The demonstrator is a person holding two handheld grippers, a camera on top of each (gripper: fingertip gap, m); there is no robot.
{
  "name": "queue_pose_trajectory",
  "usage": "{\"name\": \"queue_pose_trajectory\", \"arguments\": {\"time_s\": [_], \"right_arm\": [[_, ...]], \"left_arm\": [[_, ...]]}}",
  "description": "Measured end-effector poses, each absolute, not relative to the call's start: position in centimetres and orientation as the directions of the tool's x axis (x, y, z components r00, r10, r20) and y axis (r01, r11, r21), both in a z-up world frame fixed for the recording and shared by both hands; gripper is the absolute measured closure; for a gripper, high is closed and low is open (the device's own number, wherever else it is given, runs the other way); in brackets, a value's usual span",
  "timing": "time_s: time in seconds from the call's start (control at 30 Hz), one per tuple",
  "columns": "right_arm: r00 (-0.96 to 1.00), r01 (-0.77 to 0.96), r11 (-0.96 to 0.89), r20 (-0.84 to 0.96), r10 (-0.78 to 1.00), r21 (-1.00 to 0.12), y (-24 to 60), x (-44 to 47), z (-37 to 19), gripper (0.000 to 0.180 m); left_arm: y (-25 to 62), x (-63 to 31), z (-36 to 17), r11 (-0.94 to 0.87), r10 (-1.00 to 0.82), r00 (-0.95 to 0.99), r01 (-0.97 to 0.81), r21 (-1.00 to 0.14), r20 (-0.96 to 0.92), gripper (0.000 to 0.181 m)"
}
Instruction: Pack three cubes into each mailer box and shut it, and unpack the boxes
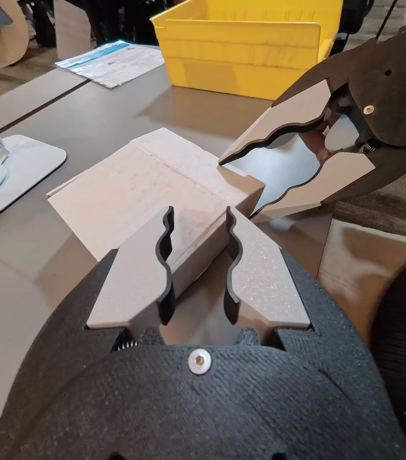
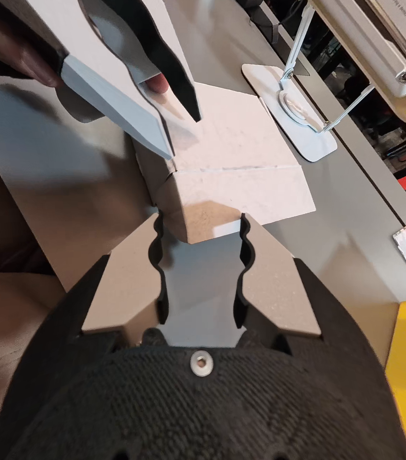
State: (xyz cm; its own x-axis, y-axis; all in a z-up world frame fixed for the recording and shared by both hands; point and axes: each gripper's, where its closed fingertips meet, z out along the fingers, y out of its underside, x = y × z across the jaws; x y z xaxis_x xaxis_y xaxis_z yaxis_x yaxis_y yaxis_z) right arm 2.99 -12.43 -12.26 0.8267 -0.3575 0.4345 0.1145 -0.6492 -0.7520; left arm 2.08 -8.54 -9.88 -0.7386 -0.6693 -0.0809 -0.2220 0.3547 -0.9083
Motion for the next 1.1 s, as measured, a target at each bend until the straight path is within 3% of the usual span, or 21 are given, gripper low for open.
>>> {"name": "queue_pose_trajectory", "arguments": {"time_s": [0.57,0.9,1.1], "right_arm": [[0.772,0.172,-0.703,0.538,-0.339,-0.69,-12.6,3.5,-12.4,0.133],[0.821,0.062,-0.623,0.395,-0.413,-0.78,-12.4,3.4,-12.4,0.131],[0.857,-0.021,-0.529,0.257,-0.446,-0.848,-13.2,2.9,-11.3,0.134]], "left_arm": [[-8.8,2.0,-10.2,0.394,-0.661,-0.74,-0.2,-0.897,-0.125,0.141],[-8.9,1.9,-9.9,0.355,-0.658,-0.746,-0.188,-0.916,-0.102,0.139],[-7.6,2.6,-7.8,0.187,-0.72,-0.694,-0.171,-0.967,-0.017,0.133]]}}
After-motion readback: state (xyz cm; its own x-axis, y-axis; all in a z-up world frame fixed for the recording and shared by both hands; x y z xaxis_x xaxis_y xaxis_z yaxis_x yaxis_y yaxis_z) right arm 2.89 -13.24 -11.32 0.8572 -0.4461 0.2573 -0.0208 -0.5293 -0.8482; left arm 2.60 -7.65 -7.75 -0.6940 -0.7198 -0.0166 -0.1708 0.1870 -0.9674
